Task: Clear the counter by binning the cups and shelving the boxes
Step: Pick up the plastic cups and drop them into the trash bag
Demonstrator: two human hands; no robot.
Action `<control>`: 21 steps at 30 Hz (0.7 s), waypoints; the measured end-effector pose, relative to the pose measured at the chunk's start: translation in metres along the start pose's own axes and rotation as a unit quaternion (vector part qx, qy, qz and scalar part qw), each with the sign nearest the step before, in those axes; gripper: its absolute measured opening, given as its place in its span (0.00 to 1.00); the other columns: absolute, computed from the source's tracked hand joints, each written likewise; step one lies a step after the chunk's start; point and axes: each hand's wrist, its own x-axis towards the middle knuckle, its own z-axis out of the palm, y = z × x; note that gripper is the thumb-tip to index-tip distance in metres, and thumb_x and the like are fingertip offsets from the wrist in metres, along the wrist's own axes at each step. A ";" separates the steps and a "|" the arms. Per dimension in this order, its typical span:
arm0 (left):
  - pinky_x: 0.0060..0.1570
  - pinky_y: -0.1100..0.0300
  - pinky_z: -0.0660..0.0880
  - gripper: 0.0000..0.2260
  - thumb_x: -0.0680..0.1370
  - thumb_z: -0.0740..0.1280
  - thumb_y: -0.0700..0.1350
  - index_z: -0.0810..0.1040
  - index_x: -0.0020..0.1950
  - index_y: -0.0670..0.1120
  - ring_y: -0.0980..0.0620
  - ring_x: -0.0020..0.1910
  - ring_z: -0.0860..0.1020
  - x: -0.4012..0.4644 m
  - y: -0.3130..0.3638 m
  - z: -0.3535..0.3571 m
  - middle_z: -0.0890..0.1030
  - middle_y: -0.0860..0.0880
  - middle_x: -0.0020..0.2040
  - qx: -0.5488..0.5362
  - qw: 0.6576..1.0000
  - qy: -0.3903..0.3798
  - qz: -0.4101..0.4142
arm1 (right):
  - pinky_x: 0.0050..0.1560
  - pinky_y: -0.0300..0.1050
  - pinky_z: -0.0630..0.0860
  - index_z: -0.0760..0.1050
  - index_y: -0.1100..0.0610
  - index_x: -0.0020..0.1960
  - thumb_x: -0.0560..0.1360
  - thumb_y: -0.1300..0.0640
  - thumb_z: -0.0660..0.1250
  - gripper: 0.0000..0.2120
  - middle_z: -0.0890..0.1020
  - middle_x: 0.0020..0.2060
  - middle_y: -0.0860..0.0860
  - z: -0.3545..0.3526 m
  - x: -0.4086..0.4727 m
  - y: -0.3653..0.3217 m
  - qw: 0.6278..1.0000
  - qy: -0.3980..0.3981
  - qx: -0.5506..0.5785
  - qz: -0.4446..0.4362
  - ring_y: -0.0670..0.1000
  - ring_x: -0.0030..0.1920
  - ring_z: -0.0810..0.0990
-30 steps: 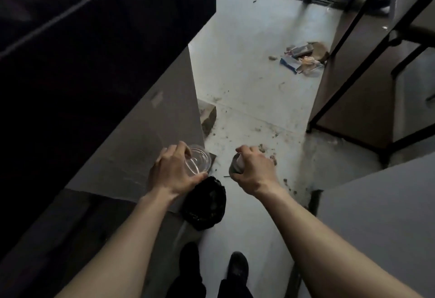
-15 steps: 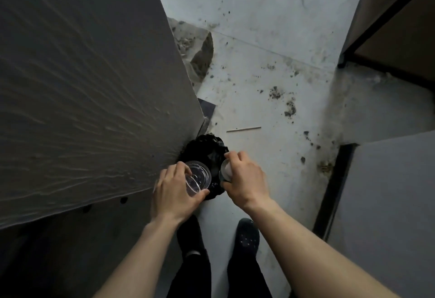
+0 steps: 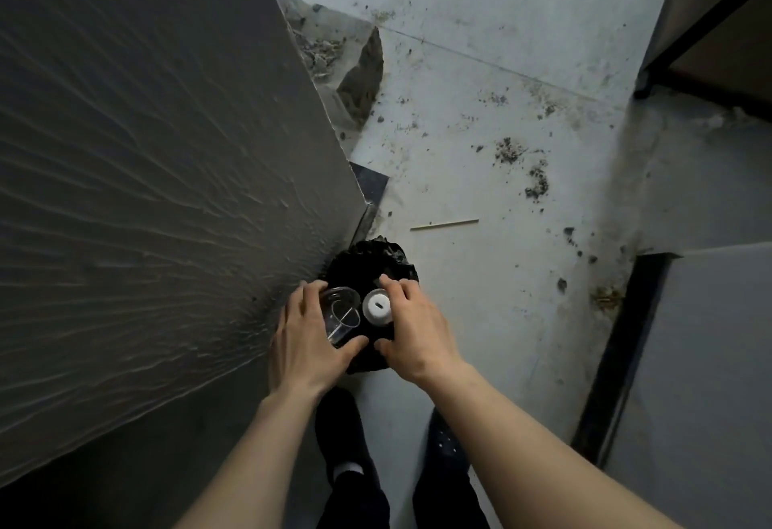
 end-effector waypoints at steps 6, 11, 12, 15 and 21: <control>0.62 0.49 0.74 0.39 0.64 0.79 0.59 0.68 0.71 0.51 0.44 0.65 0.75 -0.006 0.015 -0.022 0.75 0.47 0.66 0.005 1.000 -0.003 0.009 | 0.65 0.54 0.75 0.55 0.53 0.82 0.79 0.48 0.69 0.38 0.70 0.72 0.54 -0.021 -0.023 0.013 0.999 -0.006 -0.019 0.025 0.58 0.70 0.73; 0.66 0.49 0.72 0.42 0.65 0.75 0.65 0.66 0.75 0.53 0.45 0.69 0.73 -0.020 0.038 -0.055 0.74 0.48 0.71 0.044 0.998 -0.004 0.037 | 0.65 0.54 0.75 0.56 0.52 0.81 0.79 0.48 0.68 0.36 0.71 0.71 0.54 -0.052 -0.050 0.008 0.999 -0.005 -0.048 0.015 0.59 0.69 0.72; 0.67 0.49 0.71 0.43 0.66 0.74 0.66 0.65 0.76 0.53 0.45 0.70 0.72 -0.026 0.045 -0.064 0.73 0.48 0.72 0.050 0.998 -0.005 0.045 | 0.64 0.54 0.75 0.57 0.52 0.81 0.79 0.47 0.68 0.35 0.71 0.70 0.53 -0.062 -0.058 0.004 0.998 -0.001 -0.057 0.010 0.58 0.68 0.73; 0.72 0.50 0.66 0.45 0.66 0.71 0.68 0.61 0.79 0.53 0.45 0.74 0.68 -0.044 0.070 -0.098 0.68 0.46 0.76 0.075 0.994 -0.005 0.074 | 0.63 0.54 0.75 0.57 0.51 0.80 0.79 0.47 0.68 0.35 0.71 0.70 0.54 -0.094 -0.084 -0.012 0.996 0.012 -0.084 -0.008 0.59 0.68 0.72; 0.79 0.52 0.55 0.47 0.68 0.66 0.72 0.54 0.81 0.55 0.48 0.80 0.59 -0.091 0.124 -0.182 0.61 0.49 0.81 0.082 0.987 0.020 0.139 | 0.63 0.57 0.76 0.60 0.51 0.77 0.79 0.47 0.68 0.31 0.67 0.73 0.54 -0.175 -0.150 -0.059 0.992 0.060 -0.109 -0.029 0.59 0.72 0.70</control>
